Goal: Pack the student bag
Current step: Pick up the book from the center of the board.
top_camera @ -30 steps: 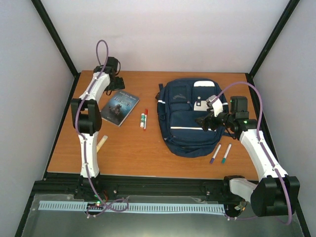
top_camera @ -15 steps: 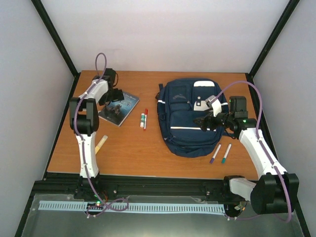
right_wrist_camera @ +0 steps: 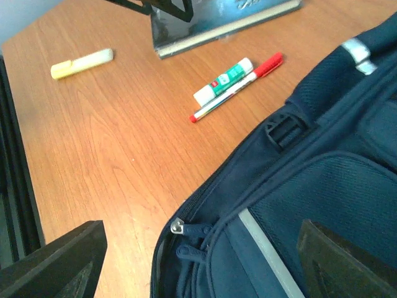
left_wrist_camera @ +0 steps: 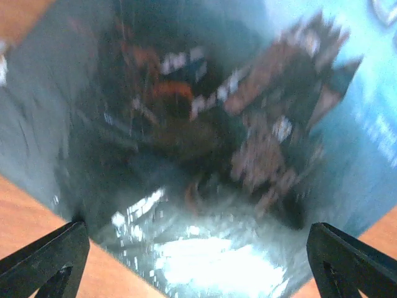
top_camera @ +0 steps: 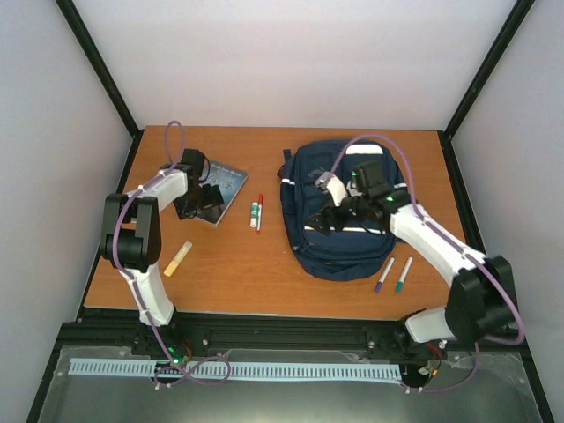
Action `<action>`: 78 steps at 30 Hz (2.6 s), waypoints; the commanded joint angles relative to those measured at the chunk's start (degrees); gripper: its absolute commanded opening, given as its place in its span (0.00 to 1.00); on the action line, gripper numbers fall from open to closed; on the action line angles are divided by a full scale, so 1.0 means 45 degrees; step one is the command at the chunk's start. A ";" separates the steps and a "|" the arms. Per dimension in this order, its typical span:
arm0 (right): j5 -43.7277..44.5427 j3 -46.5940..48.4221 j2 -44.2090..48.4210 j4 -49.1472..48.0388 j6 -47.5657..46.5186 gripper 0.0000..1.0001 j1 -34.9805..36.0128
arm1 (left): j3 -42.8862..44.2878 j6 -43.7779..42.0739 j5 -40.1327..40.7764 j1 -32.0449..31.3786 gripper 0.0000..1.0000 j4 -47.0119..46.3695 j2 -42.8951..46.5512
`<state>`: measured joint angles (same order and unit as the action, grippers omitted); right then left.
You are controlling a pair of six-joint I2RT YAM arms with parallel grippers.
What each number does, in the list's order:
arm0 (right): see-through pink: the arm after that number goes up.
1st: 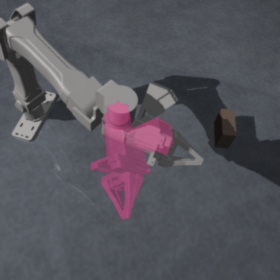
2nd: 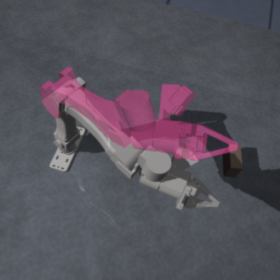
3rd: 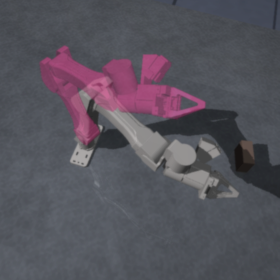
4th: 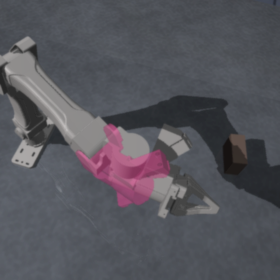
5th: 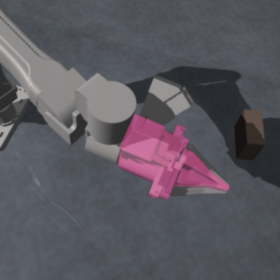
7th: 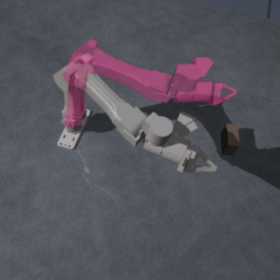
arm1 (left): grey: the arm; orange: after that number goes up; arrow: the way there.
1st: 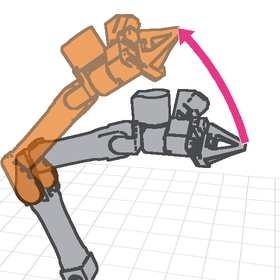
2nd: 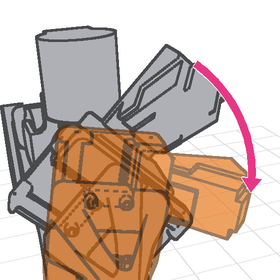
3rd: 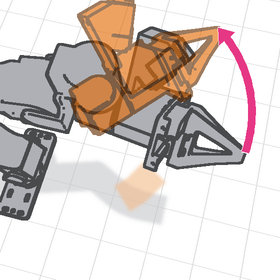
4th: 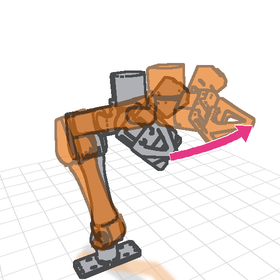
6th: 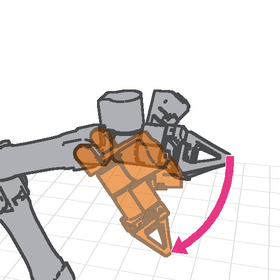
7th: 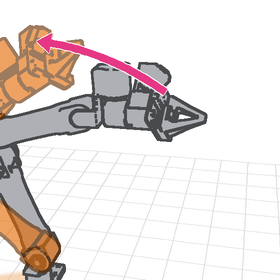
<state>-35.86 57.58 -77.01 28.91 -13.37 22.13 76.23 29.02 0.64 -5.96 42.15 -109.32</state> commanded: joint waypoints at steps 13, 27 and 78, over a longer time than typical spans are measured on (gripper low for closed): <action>0.1067 0.1681 -0.1287 0.0983 0.0016 0.83 0.1359 | 0.1728 0.0661 0.1186 -0.0655 1.00 0.0592 0.0542; 0.2208 -0.1180 0.3477 0.1497 -0.1247 0.87 0.1371 | 0.9077 -0.0474 -0.1155 0.1201 1.00 0.2022 -0.4878; 0.3658 1.6585 -1.5902 0.2169 0.3289 0.59 0.3564 | -0.3595 0.3293 -0.2560 0.0102 0.99 -0.4164 0.1592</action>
<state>-22.41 129.16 -146.47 37.89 0.73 37.50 59.46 41.91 -11.33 -4.95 24.43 -100.47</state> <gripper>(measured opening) 0.620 0.991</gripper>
